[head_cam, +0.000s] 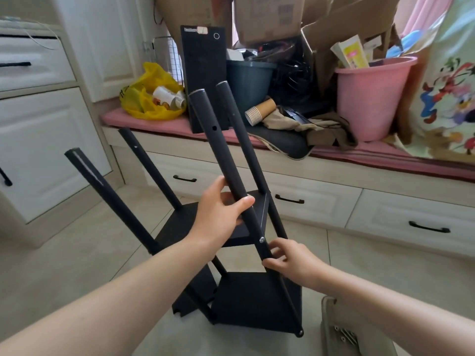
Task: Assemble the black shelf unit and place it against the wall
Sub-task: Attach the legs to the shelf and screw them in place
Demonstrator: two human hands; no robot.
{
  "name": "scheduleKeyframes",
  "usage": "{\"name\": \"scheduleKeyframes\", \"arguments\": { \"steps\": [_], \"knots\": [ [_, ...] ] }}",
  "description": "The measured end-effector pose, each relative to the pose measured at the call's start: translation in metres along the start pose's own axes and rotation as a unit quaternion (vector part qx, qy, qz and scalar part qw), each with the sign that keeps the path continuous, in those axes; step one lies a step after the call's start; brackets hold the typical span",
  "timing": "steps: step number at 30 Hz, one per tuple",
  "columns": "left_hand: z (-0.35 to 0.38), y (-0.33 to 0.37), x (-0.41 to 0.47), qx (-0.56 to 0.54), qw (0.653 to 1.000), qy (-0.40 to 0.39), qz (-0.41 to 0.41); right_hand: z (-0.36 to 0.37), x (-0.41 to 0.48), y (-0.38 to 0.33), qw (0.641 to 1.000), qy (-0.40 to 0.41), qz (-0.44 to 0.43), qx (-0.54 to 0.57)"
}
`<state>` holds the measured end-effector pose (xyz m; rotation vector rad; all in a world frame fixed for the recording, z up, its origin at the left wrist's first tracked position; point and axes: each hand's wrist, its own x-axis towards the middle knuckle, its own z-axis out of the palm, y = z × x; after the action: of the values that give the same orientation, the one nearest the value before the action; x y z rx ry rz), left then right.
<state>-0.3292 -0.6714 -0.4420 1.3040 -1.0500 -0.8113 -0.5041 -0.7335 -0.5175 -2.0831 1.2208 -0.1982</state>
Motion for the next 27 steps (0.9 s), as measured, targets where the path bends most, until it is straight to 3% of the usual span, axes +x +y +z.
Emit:
{"name": "scheduleKeyframes", "arguments": {
  "steps": [7,13,16,19,22,24,27],
  "knots": [
    [0.023,-0.003,-0.008,0.038,0.998,-0.045,0.025,0.006,-0.017,0.004,0.984,0.118,-0.012,0.131],
    [0.031,-0.013,-0.007,0.113,0.987,-0.110,-0.023,-0.001,-0.030,0.014,0.983,0.131,-0.048,0.116],
    [0.023,-0.031,-0.007,0.264,0.947,-0.179,-0.024,-0.007,-0.035,0.022,0.985,0.132,-0.048,0.097],
    [0.006,-0.053,-0.007,0.389,0.905,-0.171,-0.009,-0.017,-0.036,0.035,0.986,0.125,-0.014,0.110],
    [-0.008,-0.076,-0.008,0.514,0.835,-0.193,-0.011,-0.025,-0.036,0.047,0.986,0.123,0.001,0.110],
    [-0.013,-0.087,-0.010,0.553,0.805,-0.215,-0.019,-0.029,-0.038,0.053,0.987,0.122,0.007,0.104],
    [-0.015,-0.099,-0.012,0.569,0.791,-0.224,-0.006,-0.032,-0.040,0.060,0.987,0.117,0.015,0.107]
  ]
}}
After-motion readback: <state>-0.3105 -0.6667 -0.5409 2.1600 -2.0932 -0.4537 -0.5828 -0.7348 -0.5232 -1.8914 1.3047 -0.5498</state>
